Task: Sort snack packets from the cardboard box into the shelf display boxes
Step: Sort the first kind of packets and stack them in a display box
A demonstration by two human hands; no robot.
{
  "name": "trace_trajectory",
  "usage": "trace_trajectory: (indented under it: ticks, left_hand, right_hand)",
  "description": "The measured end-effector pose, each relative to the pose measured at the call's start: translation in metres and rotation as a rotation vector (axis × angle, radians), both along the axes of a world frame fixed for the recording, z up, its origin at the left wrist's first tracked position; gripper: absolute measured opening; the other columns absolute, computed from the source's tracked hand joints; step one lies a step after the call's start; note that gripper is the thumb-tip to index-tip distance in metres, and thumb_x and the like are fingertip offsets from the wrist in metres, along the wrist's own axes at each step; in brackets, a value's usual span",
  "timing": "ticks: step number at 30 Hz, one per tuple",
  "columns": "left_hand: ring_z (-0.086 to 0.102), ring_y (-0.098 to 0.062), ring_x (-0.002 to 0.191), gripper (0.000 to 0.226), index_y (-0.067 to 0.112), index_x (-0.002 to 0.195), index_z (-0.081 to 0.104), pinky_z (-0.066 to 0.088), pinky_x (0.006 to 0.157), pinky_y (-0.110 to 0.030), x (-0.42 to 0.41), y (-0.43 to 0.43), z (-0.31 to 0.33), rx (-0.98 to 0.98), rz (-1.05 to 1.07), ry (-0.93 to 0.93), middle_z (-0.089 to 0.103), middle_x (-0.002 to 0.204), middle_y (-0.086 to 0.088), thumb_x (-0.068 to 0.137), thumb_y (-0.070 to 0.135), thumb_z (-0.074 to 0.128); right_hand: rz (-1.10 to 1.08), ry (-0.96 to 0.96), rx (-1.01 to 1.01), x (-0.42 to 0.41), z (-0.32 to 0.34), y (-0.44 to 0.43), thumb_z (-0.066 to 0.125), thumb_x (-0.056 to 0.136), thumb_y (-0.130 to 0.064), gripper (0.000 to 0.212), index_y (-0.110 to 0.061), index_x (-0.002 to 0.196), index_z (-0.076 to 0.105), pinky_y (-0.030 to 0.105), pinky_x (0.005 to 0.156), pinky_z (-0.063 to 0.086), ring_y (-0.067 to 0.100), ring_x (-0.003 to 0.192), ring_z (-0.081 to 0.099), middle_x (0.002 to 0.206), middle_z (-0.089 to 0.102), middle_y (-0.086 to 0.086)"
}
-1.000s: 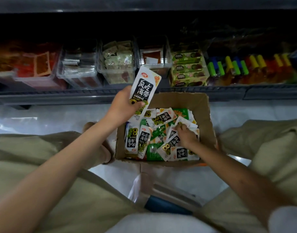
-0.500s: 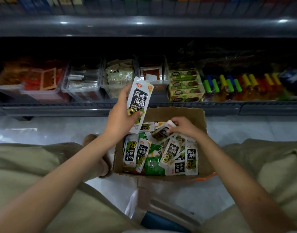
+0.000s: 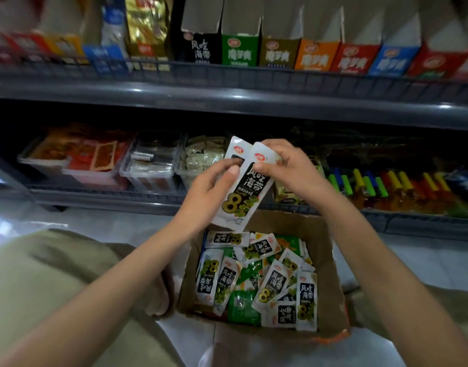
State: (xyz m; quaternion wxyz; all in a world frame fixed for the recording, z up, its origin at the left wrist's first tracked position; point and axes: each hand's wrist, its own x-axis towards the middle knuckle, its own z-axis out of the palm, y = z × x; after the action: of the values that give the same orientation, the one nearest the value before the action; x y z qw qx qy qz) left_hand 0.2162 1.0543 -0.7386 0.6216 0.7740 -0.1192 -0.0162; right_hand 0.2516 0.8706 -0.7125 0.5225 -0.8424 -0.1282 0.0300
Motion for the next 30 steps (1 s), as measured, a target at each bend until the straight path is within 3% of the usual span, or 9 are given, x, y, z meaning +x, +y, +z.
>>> trace_trajectory:
  ticks: [4, 8, 11, 15, 17, 21, 25, 27, 30]
  left_hand:
    - [0.056, 0.008, 0.098, 0.032, 0.032, 0.11, 0.05, 0.045, 0.08, -0.014, 0.008, -0.002, 0.017, 0.168, 0.005, -0.176, 0.06, 0.106, 0.017, 0.085, 0.027, 0.069]
    - [0.061, -0.002, 0.091, 0.029, 0.036, 0.101, 0.043, 0.051, 0.077, -0.03, 0.013, 0.0, 0.038, 0.189, 0.005, -0.247, 0.062, 0.098, 0.013, 0.085, 0.031, 0.067]
    - [0.059, -0.004, 0.082, 0.029, 0.033, 0.094, 0.036, 0.051, 0.071, -0.04, 0.018, 0.005, 0.05, 0.236, 0.033, -0.312, 0.057, 0.09, 0.015, 0.09, 0.019, 0.062]
    - [0.059, -0.007, 0.079, 0.028, 0.033, 0.099, 0.032, 0.051, 0.069, -0.049, 0.026, 0.006, 0.064, 0.219, 0.032, -0.391, 0.053, 0.095, 0.016, 0.094, 0.017, 0.054]
    - [0.061, -0.007, 0.086, 0.036, 0.04, 0.11, 0.027, 0.053, 0.072, -0.049, 0.033, 0.005, 0.072, 0.18, 0.023, -0.437, 0.054, 0.105, 0.02, 0.092, 0.023, 0.053]
    - [0.063, -0.007, 0.094, 0.062, 0.039, 0.137, 0.013, 0.055, 0.079, -0.041, 0.054, 0.004, 0.085, 0.132, 0.068, -0.528, 0.059, 0.115, 0.017, 0.091, 0.024, 0.052]
    - [0.063, -0.007, 0.103, 0.062, 0.041, 0.136, 0.024, 0.053, 0.087, -0.038, 0.085, 0.001, 0.094, -0.011, 0.071, -0.495, 0.063, 0.114, 0.009, 0.09, 0.021, 0.061]
    - [0.059, -0.005, 0.105, 0.054, 0.04, 0.134, 0.028, 0.053, 0.087, -0.033, 0.103, 0.003, 0.096, -0.056, 0.156, -0.462, 0.059, 0.116, 0.012, 0.09, 0.036, 0.06]
    - [0.042, -0.012, 0.13, 0.045, 0.022, 0.141, 0.038, 0.039, 0.106, -0.035, 0.142, 0.022, 0.092, 0.222, 0.42, -0.503, 0.045, 0.14, 0.002, 0.098, 0.032, 0.048]
  right_hand:
    - [-0.111, -0.065, 0.081, 0.008, 0.016, 0.008, 0.071, 0.083, -0.019, 0.02, -0.018, 0.102, 0.063, 0.03, 0.08, 0.05, 0.02, 0.092, 0.062, 0.105, 0.064, 0.01]
    - [-0.099, -0.096, 0.116, 0.011, 0.04, 0.014, 0.074, 0.08, -0.018, 0.026, -0.024, 0.083, 0.049, 0.02, 0.054, 0.043, 0.008, 0.066, 0.055, 0.081, 0.06, 0.0]
    - [-0.086, -0.107, 0.186, 0.01, 0.058, 0.022, 0.075, 0.078, -0.014, 0.037, -0.022, 0.087, 0.04, 0.023, 0.054, 0.044, 0.004, 0.063, 0.056, 0.08, 0.058, 0.002]
    - [-0.088, 0.061, 0.382, 0.01, 0.08, 0.028, 0.07, 0.082, -0.015, 0.028, -0.016, 0.101, 0.049, 0.018, 0.039, 0.045, 0.004, 0.054, 0.062, 0.083, 0.063, 0.0]
    - [-0.053, 0.175, 0.531, 0.014, 0.089, 0.029, 0.067, 0.084, -0.016, 0.019, -0.016, 0.1, 0.056, 0.018, 0.044, 0.05, 0.008, 0.065, 0.067, 0.087, 0.066, 0.003]
    - [-0.029, 0.261, 0.739, 0.025, 0.105, 0.031, 0.068, 0.081, -0.006, 0.026, -0.016, 0.104, 0.06, 0.022, 0.06, 0.057, 0.016, 0.084, 0.07, 0.098, 0.07, 0.005]
    - [-0.122, 0.01, 0.565, 0.038, 0.112, 0.038, 0.067, 0.084, -0.004, 0.025, -0.023, 0.098, 0.061, 0.019, 0.057, 0.055, 0.009, 0.077, 0.069, 0.091, 0.072, -0.003]
    - [-0.174, -0.121, 0.495, 0.049, 0.117, 0.039, 0.066, 0.085, -0.003, 0.025, -0.024, 0.097, 0.061, 0.019, 0.057, 0.055, 0.009, 0.078, 0.069, 0.092, 0.072, -0.003]
    - [-0.208, -0.219, 0.445, 0.067, 0.127, 0.036, 0.065, 0.086, -0.003, 0.026, -0.027, 0.094, 0.06, 0.018, 0.059, 0.055, 0.006, 0.08, 0.069, 0.093, 0.07, -0.006]
